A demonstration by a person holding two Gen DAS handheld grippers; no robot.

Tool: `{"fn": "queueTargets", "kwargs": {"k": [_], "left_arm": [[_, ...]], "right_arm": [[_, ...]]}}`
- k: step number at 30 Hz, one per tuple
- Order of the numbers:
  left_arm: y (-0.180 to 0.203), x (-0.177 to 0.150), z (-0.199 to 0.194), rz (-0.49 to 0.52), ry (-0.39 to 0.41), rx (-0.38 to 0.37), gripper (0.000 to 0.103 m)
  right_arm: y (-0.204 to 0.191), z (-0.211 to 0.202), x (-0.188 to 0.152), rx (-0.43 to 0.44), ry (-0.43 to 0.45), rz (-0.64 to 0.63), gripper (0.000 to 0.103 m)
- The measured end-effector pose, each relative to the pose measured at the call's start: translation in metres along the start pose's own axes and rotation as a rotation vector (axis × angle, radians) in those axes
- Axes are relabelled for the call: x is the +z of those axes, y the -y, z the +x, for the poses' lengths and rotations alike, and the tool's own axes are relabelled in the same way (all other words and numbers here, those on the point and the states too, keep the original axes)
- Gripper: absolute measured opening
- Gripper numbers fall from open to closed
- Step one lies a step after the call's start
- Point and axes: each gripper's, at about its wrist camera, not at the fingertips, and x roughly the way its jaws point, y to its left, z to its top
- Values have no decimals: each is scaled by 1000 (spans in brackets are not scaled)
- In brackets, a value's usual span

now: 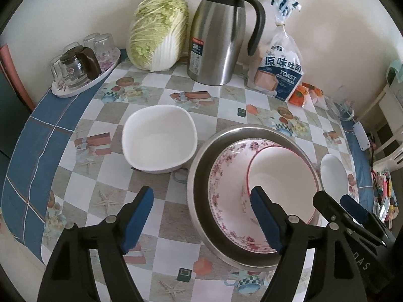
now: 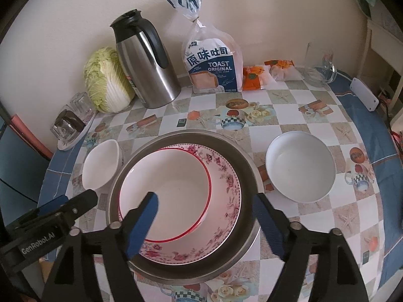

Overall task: Organize plates and bowls
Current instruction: 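Lower the bowl onto the pink-rose plate and open both grippers, then move both grippers toward the white square bowl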

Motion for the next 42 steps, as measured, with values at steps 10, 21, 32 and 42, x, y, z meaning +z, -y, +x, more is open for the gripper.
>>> {"fn": "queueTargets", "kwargs": {"k": [10, 21, 32, 42], "left_arm": [[-28, 4, -3, -52, 21, 20, 81], [-70, 11, 4, -154, 47, 24, 94], [-111, 21, 17, -251, 58, 8, 94], [-142, 27, 26, -326, 123, -21, 94]], "right_arm": [[-7, 5, -1, -7, -1, -6, 95], [-25, 12, -1, -19, 5, -33, 103], [-47, 11, 3, 13, 67, -52, 103], [-88, 21, 21, 54, 70, -115, 103]]}}
